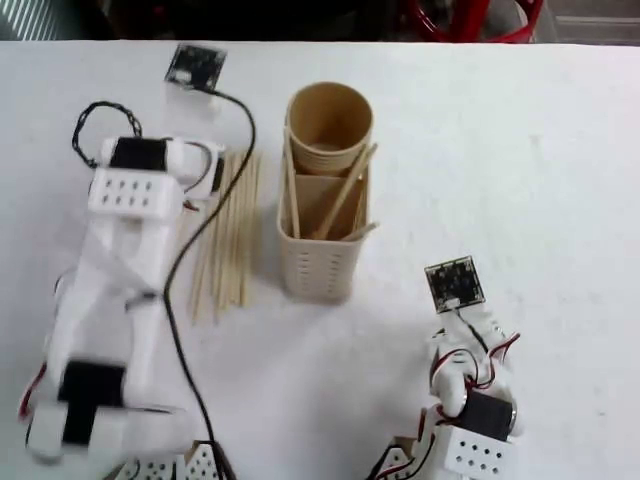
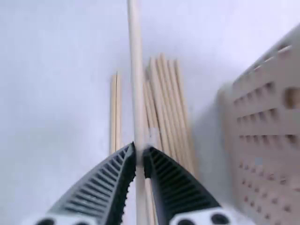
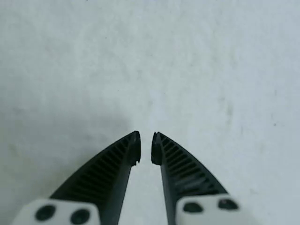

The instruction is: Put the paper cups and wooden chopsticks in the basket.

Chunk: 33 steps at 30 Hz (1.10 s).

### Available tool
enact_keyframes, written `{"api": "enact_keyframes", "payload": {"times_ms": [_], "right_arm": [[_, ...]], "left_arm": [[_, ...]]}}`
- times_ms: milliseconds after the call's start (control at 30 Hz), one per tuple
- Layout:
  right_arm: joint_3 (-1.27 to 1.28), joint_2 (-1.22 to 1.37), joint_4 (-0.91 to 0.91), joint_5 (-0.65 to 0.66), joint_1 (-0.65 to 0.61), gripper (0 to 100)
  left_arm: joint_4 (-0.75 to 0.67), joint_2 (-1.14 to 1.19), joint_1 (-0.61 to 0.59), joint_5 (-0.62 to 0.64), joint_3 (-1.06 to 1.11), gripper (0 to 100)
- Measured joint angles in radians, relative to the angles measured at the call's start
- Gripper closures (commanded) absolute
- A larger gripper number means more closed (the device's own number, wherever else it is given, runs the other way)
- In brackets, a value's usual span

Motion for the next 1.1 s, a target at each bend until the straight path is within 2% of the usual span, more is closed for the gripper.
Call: {"api": "enact_keyframes", "payload": {"times_ms": [100, 233, 400, 600, 800, 933, 1100], "right_arm": [[0.0, 0.0, 0.0, 0.0, 0.0, 94.2], [0.0, 0.0, 0.0, 0.0, 0.0, 94.2], [0.0, 0.0, 0.0, 0.0, 0.0, 94.2], [0.0, 0.0, 0.0, 0.0, 0.0, 94.2], [0.0, 0.0, 0.0, 0.0, 0.0, 94.2], [0.0, 0.0, 0.0, 0.0, 0.0, 94.2], [0.0, 0.0, 0.0, 0.0, 0.0, 94.2]], "left_arm": [[-0.025, -0.183, 0.089, 0.003, 0.005, 98], [-0.133, -0.333, 0.189, 0.003, 0.008, 98], [-0.279, -0.364, 0.311, -0.028, 0.008, 98], [-0.353, -0.399, 0.442, -0.049, 0.008, 98], [-0.382, -0.416, 0.522, -0.132, 0.026, 97], [-0.465, -0.416, 0.545, -0.138, 0.138, 93], [-0.545, -0.416, 0.546, -0.138, 0.272, 92]]}}
